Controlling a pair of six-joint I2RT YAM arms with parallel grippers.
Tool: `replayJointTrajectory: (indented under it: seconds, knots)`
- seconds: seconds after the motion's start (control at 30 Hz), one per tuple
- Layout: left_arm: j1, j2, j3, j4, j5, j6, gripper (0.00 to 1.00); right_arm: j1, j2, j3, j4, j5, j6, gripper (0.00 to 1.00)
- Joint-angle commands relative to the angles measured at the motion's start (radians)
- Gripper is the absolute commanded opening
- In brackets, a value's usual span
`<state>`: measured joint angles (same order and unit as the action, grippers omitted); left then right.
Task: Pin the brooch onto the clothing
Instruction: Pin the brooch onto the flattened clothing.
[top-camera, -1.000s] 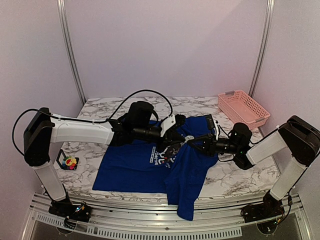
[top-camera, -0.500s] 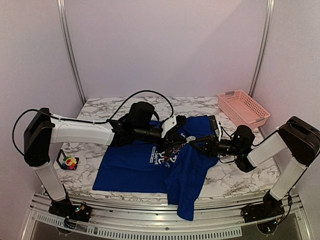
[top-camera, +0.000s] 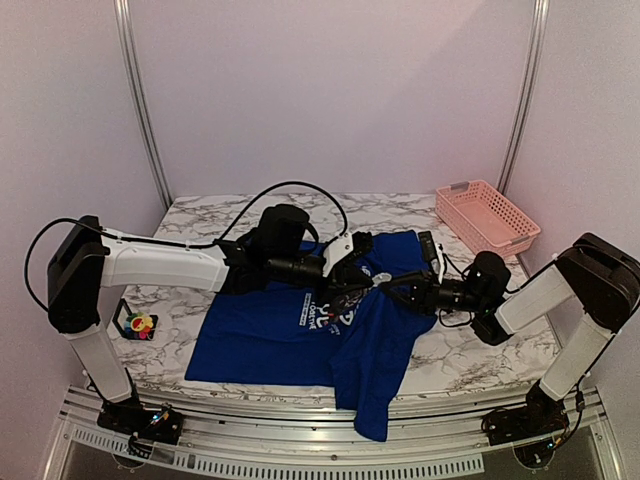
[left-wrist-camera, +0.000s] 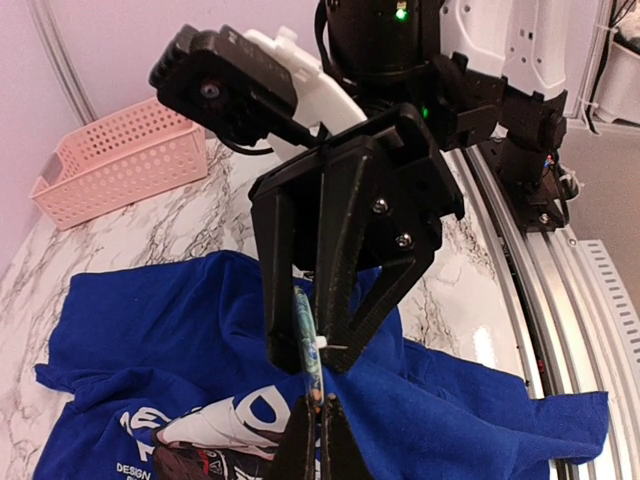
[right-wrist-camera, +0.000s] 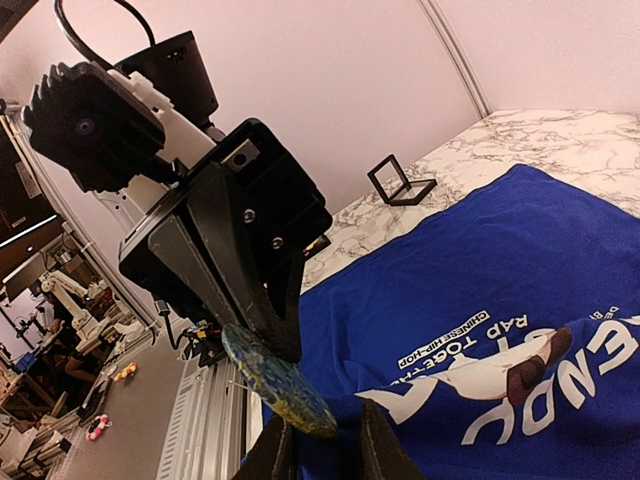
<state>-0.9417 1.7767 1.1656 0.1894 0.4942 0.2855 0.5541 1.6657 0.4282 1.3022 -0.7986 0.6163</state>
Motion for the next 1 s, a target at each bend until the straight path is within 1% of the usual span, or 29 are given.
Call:
replayJointTrajectory:
  seconds: [0.0,0.07,0.13,0.17,0.27,0.33,0.47,0.57,0.67,0.77,0.87,0.97]
  knots:
    - [-0.043,-0.003,-0.020,-0.088,0.099,0.011,0.00,-0.054,0.020,0.048,0.074,0.095,0.016,0.24]
    - [-0.044,-0.001,-0.016,-0.087,0.098,0.006,0.00,-0.053,0.029,0.056,0.082,0.078,0.022,0.28]
    - [-0.045,-0.002,-0.014,-0.092,0.099,0.003,0.00,-0.053,0.030,0.055,0.087,0.074,0.022,0.31]
    - [-0.045,-0.004,-0.014,-0.095,0.101,0.001,0.00,-0.053,0.026,0.054,0.088,0.074,0.020,0.31]
    - [-0.046,-0.008,-0.014,-0.100,0.105,-0.005,0.00,-0.054,0.019,0.054,0.084,0.075,0.001,0.26]
    - [-0.046,-0.006,-0.011,-0.105,0.107,-0.006,0.00,-0.053,0.017,0.060,0.079,0.070,-0.004,0.26]
    - [-0.046,0.002,0.000,-0.122,0.114,-0.004,0.00,-0.053,0.023,0.088,0.048,0.042,-0.015,0.33]
    - [-0.044,0.004,0.004,-0.119,0.120,-0.005,0.00,-0.054,0.024,0.090,0.047,0.034,-0.032,0.36]
    - [-0.041,0.007,0.011,-0.130,0.123,-0.002,0.00,-0.054,0.012,0.087,0.029,0.022,-0.071,0.39]
    - [-0.032,0.015,0.035,-0.172,0.152,0.011,0.00,-0.053,-0.015,0.081,-0.020,0.012,-0.144,0.40]
    - [-0.023,0.021,0.069,-0.270,0.168,0.030,0.00,-0.053,-0.059,0.082,-0.107,-0.011,-0.254,0.40]
    - [-0.020,0.026,0.092,-0.309,0.168,0.026,0.00,-0.053,-0.091,0.085,-0.188,-0.027,-0.348,0.43]
